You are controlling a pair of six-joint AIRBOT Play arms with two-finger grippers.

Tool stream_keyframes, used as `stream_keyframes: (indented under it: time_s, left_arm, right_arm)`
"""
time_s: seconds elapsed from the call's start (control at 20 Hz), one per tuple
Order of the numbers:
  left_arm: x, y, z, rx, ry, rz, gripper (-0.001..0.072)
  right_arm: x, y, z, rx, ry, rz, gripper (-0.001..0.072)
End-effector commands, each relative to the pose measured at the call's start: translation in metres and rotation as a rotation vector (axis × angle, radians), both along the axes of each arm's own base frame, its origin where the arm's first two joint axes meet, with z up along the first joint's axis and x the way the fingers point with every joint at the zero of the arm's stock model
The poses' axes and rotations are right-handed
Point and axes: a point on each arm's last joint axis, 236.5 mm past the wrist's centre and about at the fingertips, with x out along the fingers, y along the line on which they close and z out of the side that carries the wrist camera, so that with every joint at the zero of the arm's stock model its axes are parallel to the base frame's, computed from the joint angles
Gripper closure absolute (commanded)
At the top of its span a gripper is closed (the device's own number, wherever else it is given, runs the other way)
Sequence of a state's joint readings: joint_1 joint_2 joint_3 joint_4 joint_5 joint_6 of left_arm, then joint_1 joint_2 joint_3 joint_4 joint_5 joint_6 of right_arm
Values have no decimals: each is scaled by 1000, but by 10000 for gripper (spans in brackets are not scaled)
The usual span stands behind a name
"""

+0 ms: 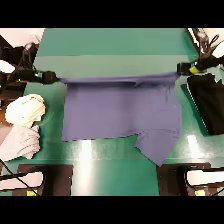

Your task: Fold the shirts.

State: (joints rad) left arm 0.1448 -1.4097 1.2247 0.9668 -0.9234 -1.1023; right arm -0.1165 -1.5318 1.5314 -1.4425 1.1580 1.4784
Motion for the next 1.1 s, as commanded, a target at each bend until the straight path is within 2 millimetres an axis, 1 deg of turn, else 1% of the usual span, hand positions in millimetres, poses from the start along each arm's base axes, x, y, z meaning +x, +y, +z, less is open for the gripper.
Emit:
stream_keyframes:
  time_s: [0.0,0.05,0.15,0.25,0.35,0.4,0.45,0.5,0.55,0.6,0.75,1.05]
  left_arm:
    - [-36,-5,-42,9,136,-52,682]
    - [-41,-5,-50,5,155,-49,681]
    - [-49,-7,-61,0,185,-50,681]
    - [-51,-7,-63,-2,192,-51,681]
    - [-51,-8,-63,-8,193,-50,680]
    - [-51,-9,-63,-16,200,-44,680]
    - [-53,-10,-63,-23,208,-40,679]
    - [-55,-11,-63,-30,219,-39,677]
    - [-58,-12,-64,-39,236,-37,649]
    - [-61,-14,-64,-47,252,-42,649]
    - [-74,-20,-61,-61,297,-83,649]
    - [-89,-24,-62,-67,354,-121,648]
  right_arm:
    - [-42,-11,-35,-35,115,-11,700]
    - [-50,-14,-42,-32,132,-21,700]
    - [-63,-11,-58,-19,172,-22,698]
    - [-73,-9,-70,-11,208,-25,694]
    - [-76,0,-74,33,219,-37,693]
    - [-75,4,-73,53,216,-40,686]
    - [-74,8,-71,71,211,-42,593]
    - [-72,12,-67,91,207,-43,448]
    - [-71,14,-63,97,208,-41,437]
    - [-72,14,-59,98,214,-37,437]
    - [-82,16,-48,104,264,-21,437]
    - [-107,21,-46,118,371,-1,437]
